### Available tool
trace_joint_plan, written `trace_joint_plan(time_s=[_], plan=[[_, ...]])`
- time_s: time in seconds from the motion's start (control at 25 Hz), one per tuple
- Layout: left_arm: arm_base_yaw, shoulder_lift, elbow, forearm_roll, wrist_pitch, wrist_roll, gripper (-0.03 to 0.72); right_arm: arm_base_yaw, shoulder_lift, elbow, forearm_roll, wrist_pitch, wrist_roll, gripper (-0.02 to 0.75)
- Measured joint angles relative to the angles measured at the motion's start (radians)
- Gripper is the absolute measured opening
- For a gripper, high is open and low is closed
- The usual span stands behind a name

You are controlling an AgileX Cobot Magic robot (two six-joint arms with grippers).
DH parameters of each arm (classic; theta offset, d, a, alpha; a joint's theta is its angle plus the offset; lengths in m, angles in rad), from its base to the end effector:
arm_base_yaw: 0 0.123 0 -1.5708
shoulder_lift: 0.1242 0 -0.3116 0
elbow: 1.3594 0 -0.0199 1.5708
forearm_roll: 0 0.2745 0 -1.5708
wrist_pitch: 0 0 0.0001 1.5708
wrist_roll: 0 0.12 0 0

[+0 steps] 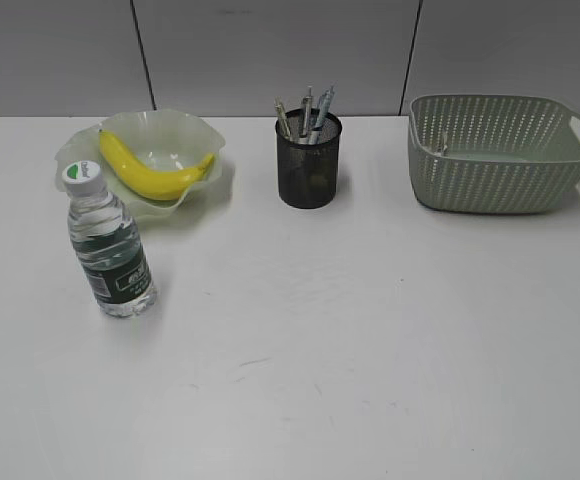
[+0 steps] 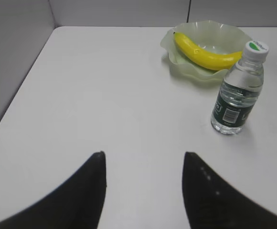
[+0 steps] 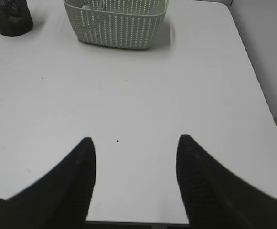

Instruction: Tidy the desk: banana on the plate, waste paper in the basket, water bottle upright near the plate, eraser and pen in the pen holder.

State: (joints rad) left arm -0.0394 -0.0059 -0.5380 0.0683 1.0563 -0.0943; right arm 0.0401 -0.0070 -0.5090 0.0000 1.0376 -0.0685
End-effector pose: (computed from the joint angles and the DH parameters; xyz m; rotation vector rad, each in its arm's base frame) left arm 0.0099 0.0067 0.2884 -0.0595 1.9933 -0.0052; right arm 0.0141 0.0006 0.2809 -0.1088 2.0023 -0.0182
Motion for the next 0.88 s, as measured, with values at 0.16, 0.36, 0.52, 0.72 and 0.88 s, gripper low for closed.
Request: trace_joint_plan(time_s=[0.16, 0.36, 0.52, 0.72, 0.88], plan=[[0.0, 0.0, 0.0, 0.0, 0.0, 0.0, 0.376, -0.001, 0.0, 0.0, 0.0, 0.0, 0.0, 0.435], [0.0, 0.0, 0.0, 0.0, 0.0, 0.0, 0.352, -0.001, 0.0, 0.0, 0.0, 0.0, 0.0, 0.435], [0.0, 0.0, 0.0, 0.0, 0.0, 0.0, 0.322, -0.001, 0.0, 0.0, 0.0, 0.0, 0.0, 0.435], [0.0, 0.0, 0.0, 0.0, 0.0, 0.0, 0.281, -0.001, 0.0, 0.0, 0.0, 0.0, 0.0, 0.435], [0.0, 0.0, 0.0, 0.0, 0.0, 0.0, 0.272, -0.001, 0.0, 0.0, 0.0, 0.0, 0.0, 0.435]])
